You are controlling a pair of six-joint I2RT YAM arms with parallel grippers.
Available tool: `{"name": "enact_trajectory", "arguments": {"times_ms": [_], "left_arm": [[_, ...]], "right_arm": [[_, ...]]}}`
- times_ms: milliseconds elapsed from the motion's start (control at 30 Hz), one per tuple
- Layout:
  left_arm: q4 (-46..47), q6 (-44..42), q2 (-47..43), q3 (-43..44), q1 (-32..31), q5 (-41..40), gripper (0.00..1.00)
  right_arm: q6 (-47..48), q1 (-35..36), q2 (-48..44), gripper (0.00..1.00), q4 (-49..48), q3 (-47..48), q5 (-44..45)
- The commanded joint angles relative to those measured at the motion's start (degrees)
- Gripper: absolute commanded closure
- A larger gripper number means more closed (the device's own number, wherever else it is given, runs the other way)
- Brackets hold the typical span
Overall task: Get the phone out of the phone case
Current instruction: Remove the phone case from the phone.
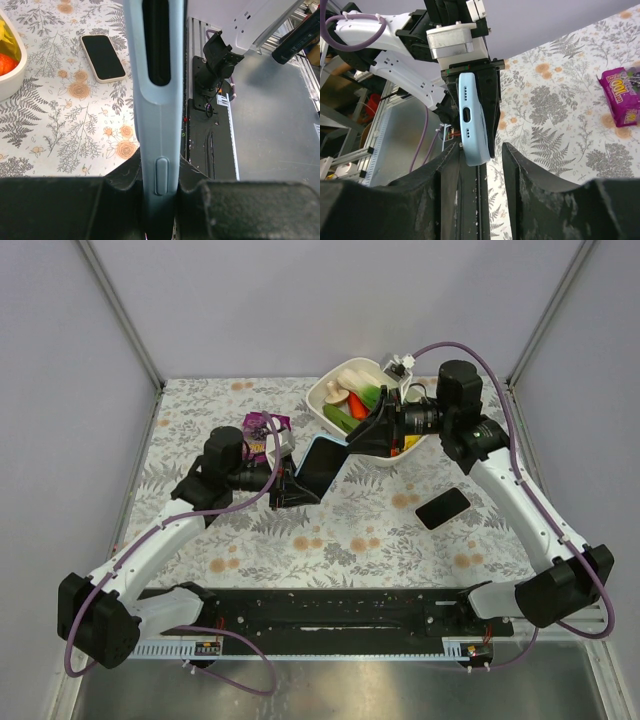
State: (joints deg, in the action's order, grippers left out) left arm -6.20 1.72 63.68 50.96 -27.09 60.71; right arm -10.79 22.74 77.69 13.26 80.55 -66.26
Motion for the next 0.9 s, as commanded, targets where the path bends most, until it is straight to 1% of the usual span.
{"name": "enact_trajectory", "arguments": {"times_ms": [0,133,200,300,400,467,500,567,667,800,867], "left_arm": [[7.51,0.22,-2.16,0.02,0.02,3.63,1.0],[8.3,0.83,-2.07,0.02,0.02,3.89,1.0],[8.65,1.01,-1.89,-0.07,0.02,3.98,1.0],[9.53,1.62,-1.89,-0.42,0.02,4.24,1.0],[10.06,1.45,-1.89,-0.86,0.02,5.38,1.0],[9.63,-1.17,-1.89,-1.3,0.11,6.96,1.0],[8.15,-4.41,-2.15,-1.48,0.02,7.23,1.0],[6.29,-8.64,-3.12,-1.74,0.02,7.32,1.0],[6.28,-10.24,-3.56,-2.27,0.02,6.88,1.0],[1.64,-13.74,-3.21,-0.78,-0.85,5.48,1.0],[-3.0,-18.3,-2.77,0.8,-2.43,4.34,1.0]], "right_arm": [[-3.71,0.46,0.09,0.53,-5.96,-0.66,-3.44],[-4.07,0.55,0.0,0.56,-6.66,-1.54,-4.32],[-4.07,0.55,-0.26,0.6,-7.1,-2.06,-4.58],[-6.6,0.55,-0.43,0.73,-10.34,-3.12,-5.89],[-11.43,0.55,-0.52,0.84,-17.19,-4.96,-7.91],[-15.56,0.55,-0.7,0.9,-22.29,-6.37,-9.49],[-18.1,0.55,-0.87,0.93,-25.44,-7.24,-10.02],[-23.72,0.55,-1.05,0.96,-32.64,-9.35,-11.08],[-30.76,0.81,-0.44,0.97,-40.21,-11.03,-12.66],[-33.6,2.21,0.18,0.97,-44.28,-12.17,-13.9],[-33.68,3.01,0.18,0.97,-44.46,-12.35,-14.34]]}}
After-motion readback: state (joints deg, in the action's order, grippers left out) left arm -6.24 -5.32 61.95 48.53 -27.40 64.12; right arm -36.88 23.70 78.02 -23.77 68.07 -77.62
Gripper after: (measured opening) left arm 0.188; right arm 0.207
